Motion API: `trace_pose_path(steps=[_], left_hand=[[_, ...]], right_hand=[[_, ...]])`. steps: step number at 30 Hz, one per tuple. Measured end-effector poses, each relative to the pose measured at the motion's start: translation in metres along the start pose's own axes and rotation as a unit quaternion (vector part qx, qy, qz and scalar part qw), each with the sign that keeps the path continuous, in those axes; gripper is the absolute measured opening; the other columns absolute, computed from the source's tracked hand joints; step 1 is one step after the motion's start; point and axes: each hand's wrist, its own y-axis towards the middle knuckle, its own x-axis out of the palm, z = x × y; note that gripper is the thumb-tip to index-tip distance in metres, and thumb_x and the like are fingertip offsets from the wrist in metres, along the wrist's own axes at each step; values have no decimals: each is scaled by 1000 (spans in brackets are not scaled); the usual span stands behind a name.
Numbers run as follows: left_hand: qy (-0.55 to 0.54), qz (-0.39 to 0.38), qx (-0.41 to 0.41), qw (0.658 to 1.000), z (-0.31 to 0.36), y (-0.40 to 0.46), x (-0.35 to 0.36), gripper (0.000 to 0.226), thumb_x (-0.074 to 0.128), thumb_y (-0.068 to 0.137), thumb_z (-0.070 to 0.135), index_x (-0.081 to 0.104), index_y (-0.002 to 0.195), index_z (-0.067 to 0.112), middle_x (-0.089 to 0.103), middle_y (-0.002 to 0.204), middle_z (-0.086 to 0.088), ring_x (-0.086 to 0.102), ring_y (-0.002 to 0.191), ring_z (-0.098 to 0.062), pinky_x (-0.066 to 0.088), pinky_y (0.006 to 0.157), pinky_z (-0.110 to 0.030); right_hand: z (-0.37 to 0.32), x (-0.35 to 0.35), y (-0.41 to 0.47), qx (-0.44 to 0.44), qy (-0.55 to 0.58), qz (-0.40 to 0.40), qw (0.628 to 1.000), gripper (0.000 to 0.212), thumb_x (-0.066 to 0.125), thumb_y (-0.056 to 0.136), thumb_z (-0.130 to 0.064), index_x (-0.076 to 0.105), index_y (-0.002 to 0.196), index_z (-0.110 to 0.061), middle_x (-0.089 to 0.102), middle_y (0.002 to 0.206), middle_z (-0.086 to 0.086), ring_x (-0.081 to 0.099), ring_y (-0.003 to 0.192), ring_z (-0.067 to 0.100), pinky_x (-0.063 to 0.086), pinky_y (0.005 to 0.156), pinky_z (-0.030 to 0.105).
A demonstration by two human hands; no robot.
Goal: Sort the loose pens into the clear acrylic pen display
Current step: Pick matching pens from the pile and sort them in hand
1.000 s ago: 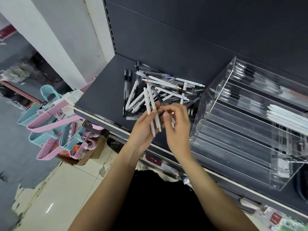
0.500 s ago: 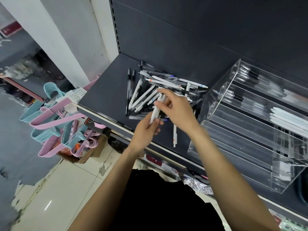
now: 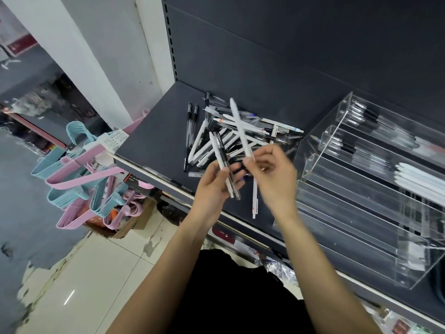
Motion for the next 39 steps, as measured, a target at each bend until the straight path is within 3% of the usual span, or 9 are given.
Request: trace_pose_path(steps=[4, 10, 15, 20, 23, 27, 30, 34, 39], left_hand=[[-14, -2, 2, 1000, -1, 5, 17, 17, 40, 101, 8, 52, 112, 6, 68, 93, -4, 62, 79, -17, 53, 64, -26], [-110, -20, -60, 992, -4, 7, 37, 28, 32, 103, 13, 54, 118, 5, 67, 104, -7, 64, 100, -18, 55, 85, -29], [-58, -28, -66, 996, -20, 3, 53, 27, 36, 103, 19, 54, 114, 3, 67, 99, -6, 65, 93, -15, 56, 74, -24], [-37, -40, -50, 997, -39, -4, 68, 23, 39, 101, 11, 60, 107, 7, 70, 93, -1, 68, 86, -12, 56, 72, -22], [-6, -59, -45, 997, -57, -12, 90, 24, 38, 101, 12, 59, 111, 8, 71, 97, -1, 68, 89, -13, 56, 75, -24], [48, -81, -39, 995, -90, -27, 122, 29, 36, 102, 15, 56, 121, 6, 69, 109, -2, 66, 99, -15, 56, 84, -33], [70, -81, -23, 994, -105, -32, 142, 30, 38, 101, 16, 56, 123, 7, 68, 114, -4, 64, 106, -19, 51, 94, -39], [70, -53, 14, 996, -101, -27, 155, 24, 37, 102, 21, 59, 111, 20, 66, 107, 4, 64, 101, -15, 52, 90, -40], [109, -52, 15, 993, -95, -25, 154, 23, 35, 102, 31, 56, 111, 30, 66, 88, 5, 67, 87, -14, 53, 79, -42]], right_hand=[[9, 11, -23, -59, -80, 41, 994, 13, 74, 80, -16, 63, 86, -21, 65, 76, -19, 60, 69, -4, 43, 62, 6], [25, 5, -34, -147, -189, 102, 966, 12, 74, 79, -15, 65, 86, -10, 64, 80, -1, 58, 67, 13, 50, 54, 28], [39, -11, -44, -159, -247, 105, 950, 11, 72, 79, -12, 67, 88, -10, 64, 90, 1, 61, 76, 18, 53, 59, 34], [52, -43, -57, -154, -196, 90, 964, 13, 68, 84, -17, 72, 96, -14, 63, 102, -2, 62, 88, 12, 54, 76, 26], [56, -72, -61, -108, -147, 110, 977, 12, 72, 81, -12, 69, 92, -14, 65, 95, -3, 60, 78, 4, 49, 72, 13], [61, -122, -61, 36, -1, 55, 998, 22, 75, 78, -11, 59, 90, -18, 64, 82, -10, 61, 71, 2, 50, 69, 14], [70, -164, -63, 42, 34, 26, 998, 20, 74, 79, -10, 62, 86, -25, 65, 79, -16, 61, 73, -2, 51, 72, 17], [79, -232, -59, -20, -75, 77, 994, 12, 69, 85, -15, 67, 90, -25, 67, 79, -15, 62, 72, -1, 47, 68, 11], [72, -283, -19, -183, -296, 118, 930, 11, 66, 87, -17, 72, 96, -17, 65, 94, -2, 60, 69, 11, 49, 64, 24]])
